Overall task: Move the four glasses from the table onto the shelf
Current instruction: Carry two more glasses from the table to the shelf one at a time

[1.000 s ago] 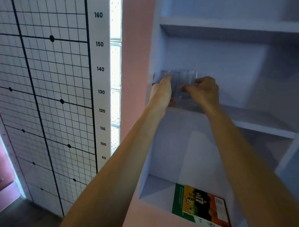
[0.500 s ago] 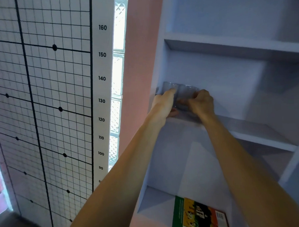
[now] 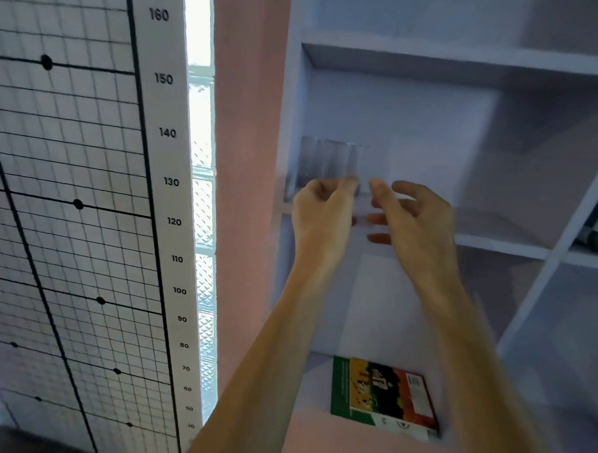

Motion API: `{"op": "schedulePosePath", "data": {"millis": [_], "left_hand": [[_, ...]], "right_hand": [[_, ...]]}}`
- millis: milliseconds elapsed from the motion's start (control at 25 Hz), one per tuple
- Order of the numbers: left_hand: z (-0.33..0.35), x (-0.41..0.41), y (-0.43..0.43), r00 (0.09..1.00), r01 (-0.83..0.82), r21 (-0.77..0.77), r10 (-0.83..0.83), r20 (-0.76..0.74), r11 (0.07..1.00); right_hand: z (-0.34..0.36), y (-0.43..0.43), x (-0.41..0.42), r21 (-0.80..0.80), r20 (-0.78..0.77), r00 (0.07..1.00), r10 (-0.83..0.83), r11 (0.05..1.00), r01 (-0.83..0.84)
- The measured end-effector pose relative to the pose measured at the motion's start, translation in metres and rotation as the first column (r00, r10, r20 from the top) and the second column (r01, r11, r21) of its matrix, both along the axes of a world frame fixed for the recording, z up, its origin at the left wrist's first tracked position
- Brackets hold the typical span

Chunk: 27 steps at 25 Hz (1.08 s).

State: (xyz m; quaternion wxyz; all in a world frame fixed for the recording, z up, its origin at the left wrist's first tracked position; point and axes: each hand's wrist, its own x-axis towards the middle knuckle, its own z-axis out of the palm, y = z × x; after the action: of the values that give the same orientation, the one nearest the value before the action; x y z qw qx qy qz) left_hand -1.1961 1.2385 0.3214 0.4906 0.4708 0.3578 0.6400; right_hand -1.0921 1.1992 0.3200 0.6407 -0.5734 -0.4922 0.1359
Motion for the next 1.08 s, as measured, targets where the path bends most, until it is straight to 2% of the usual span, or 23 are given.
{"op": "schedulePosePath", "data": {"millis": [160, 280, 440, 560, 760, 920, 1080], "left_hand": [[-0.048, 0.017, -0.044, 0.987, 0.149, -0.017, -0.148, 0.061, 0.989], [-0.094, 0.052, -0.073, 0.969, 0.229, -0.123, -0.238, -0.066, 0.966], [-0.155, 0.115, -0.126, 0.901, 0.337, -0.259, -0.390, -0.190, 0.905], [-0.191, 0.170, -0.175, 0.802, 0.461, -0.342, -0.549, -0.235, 0.819], [-0.234, 0.279, -0.307, 0.583, 0.599, -0.405, -0.722, -0.371, 0.691], [-0.257, 0.350, -0.422, 0.478, 0.688, -0.452, -0.823, -0.307, 0.568], [-0.276, 0.402, -0.521, 0.255, 0.796, -0.473, -0.918, -0.305, 0.378]], "right_hand": [[-0.045, -0.051, 0.027, 0.004, -0.121, 0.993, 0.017, 1.000, -0.017], [-0.091, -0.089, 0.063, -0.073, -0.170, 0.982, -0.088, 0.994, 0.077], [-0.154, -0.160, 0.121, -0.196, -0.236, 0.935, -0.266, 0.955, 0.222], [-0.201, -0.231, 0.162, -0.278, -0.241, 0.878, -0.414, 0.896, 0.346], [-0.264, -0.382, 0.240, -0.364, -0.324, 0.686, -0.652, 0.755, 0.545], [-0.291, -0.509, 0.286, -0.465, -0.303, 0.565, -0.767, 0.637, 0.615], [-0.294, -0.613, 0.312, -0.483, -0.281, 0.407, -0.869, 0.495, 0.722]]}}
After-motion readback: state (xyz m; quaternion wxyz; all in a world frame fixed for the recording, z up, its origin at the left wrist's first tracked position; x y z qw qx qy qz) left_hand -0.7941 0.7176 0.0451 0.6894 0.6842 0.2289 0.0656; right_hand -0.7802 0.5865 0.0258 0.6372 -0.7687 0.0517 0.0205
